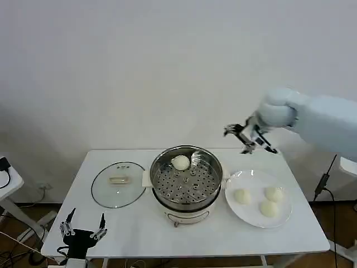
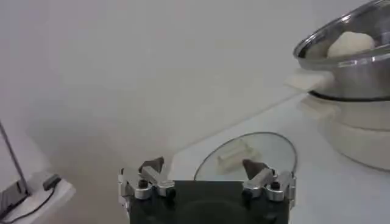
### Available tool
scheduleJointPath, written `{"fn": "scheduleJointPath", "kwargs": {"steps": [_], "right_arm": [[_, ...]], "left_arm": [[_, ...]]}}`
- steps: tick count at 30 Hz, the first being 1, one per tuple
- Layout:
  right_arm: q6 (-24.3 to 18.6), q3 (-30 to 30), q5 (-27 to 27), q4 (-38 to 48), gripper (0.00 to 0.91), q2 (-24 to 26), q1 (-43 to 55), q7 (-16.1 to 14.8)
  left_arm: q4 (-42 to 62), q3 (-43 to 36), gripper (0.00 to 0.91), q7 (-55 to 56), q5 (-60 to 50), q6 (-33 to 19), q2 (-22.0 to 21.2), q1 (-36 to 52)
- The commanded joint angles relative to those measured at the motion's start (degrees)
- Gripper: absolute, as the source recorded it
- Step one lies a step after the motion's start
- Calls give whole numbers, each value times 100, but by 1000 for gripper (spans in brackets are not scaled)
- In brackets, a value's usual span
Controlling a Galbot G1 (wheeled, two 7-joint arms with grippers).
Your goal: Take steamed baozi put them in steamer then cover it.
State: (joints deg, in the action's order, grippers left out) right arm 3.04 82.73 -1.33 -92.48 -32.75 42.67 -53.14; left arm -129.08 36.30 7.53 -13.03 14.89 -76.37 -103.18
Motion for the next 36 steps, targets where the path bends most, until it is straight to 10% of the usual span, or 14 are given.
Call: {"fn": "scheduleJointPath", "kwargs": {"steps": [1, 15, 36], "right_arm": [[717, 200, -332, -678, 907, 1154, -272, -78], [773, -1655, -218, 565, 907, 570, -2991, 66], [694, -2269, 162, 1921, 907, -797, -3817, 105]], "left_arm": [[-42, -6, 907, -2, 2, -3, 44, -3], [-33, 64, 907, -9, -16, -15, -23, -68], [181, 138, 907, -33, 22, 13, 7, -2]]}}
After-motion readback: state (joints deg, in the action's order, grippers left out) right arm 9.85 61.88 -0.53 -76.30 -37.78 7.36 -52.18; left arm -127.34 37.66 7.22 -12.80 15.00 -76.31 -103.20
